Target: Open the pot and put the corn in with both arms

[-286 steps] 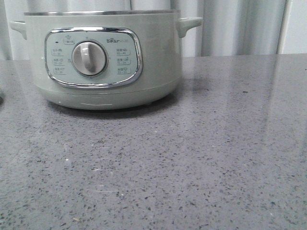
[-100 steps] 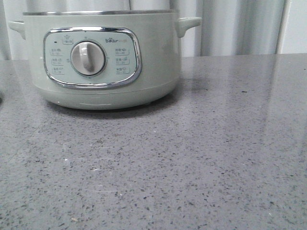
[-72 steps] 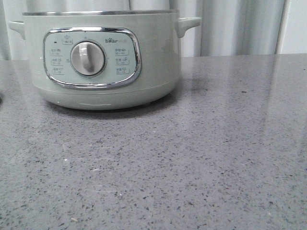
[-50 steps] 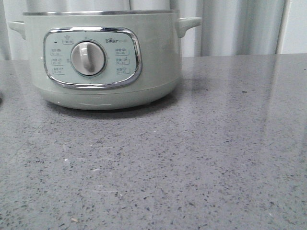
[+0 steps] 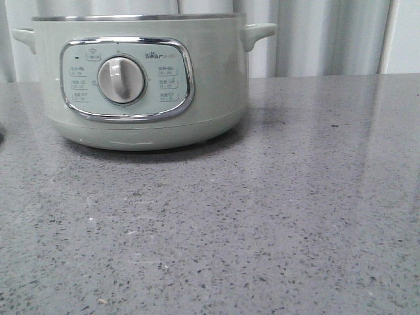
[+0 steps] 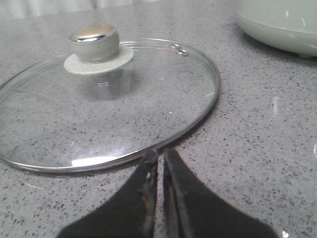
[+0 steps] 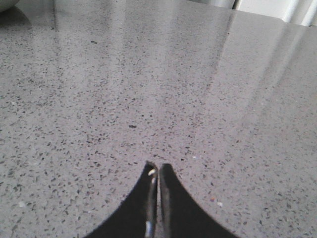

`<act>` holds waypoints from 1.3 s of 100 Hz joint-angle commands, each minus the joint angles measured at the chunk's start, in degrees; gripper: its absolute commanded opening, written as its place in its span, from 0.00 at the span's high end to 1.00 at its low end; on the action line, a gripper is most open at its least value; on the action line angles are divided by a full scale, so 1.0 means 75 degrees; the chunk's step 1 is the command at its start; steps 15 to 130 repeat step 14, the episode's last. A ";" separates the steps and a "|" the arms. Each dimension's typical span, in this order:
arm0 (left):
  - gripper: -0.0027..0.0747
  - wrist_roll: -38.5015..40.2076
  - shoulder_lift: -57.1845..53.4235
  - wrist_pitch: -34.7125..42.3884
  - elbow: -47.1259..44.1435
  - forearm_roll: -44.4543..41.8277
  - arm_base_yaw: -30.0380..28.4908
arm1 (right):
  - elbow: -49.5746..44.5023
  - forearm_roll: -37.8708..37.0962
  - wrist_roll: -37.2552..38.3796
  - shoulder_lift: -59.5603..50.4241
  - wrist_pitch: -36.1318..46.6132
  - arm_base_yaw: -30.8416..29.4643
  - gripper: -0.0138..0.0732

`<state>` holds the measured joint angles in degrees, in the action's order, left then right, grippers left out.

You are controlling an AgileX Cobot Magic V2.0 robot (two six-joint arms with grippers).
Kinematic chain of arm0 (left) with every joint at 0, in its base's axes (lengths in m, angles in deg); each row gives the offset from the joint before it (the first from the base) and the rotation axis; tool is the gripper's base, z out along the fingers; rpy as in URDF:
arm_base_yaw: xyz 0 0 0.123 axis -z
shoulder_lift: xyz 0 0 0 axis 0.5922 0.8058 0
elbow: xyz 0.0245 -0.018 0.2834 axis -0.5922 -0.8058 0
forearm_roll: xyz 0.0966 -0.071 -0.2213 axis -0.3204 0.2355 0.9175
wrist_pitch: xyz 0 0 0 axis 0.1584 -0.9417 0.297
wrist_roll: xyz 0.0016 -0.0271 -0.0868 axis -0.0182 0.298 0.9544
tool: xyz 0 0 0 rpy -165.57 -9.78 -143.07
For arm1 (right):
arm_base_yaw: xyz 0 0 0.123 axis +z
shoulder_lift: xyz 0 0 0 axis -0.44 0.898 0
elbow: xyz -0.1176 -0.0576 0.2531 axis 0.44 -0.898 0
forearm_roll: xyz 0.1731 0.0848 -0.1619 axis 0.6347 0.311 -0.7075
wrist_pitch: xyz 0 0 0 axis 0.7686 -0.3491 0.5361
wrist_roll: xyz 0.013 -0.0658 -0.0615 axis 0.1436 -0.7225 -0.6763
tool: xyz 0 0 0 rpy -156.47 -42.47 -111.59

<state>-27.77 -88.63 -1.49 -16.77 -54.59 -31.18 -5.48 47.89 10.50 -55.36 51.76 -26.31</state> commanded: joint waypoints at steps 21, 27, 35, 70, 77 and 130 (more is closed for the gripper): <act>0.99 0.0062 -0.0246 0.0366 -0.0059 -0.0023 0.0075 | -0.0156 0.0018 -0.0069 -0.0174 0.0054 -0.0053 0.91; 0.99 0.0062 -0.0246 0.0366 -0.0059 -0.0023 0.0075 | -0.0156 0.0018 -0.0069 -0.0174 0.0054 -0.0053 0.91; 0.99 0.0062 -0.0246 0.0366 -0.0059 -0.0023 0.0075 | -0.0156 0.0018 -0.0069 -0.0174 0.0054 -0.0053 0.91; 0.99 0.0062 -0.0246 0.0366 -0.0059 -0.0023 0.0075 | -0.0156 0.0018 -0.0069 -0.0174 0.0054 -0.0053 0.91; 0.99 0.0062 -0.0246 0.0366 -0.0059 -0.0023 0.0075 | -0.0156 0.0018 -0.0069 -0.0174 0.0054 -0.0053 0.91; 0.99 0.0062 -0.0246 0.0366 -0.0059 -0.0023 0.0075 | -0.0156 0.0018 -0.0069 -0.0174 0.0054 -0.0053 0.91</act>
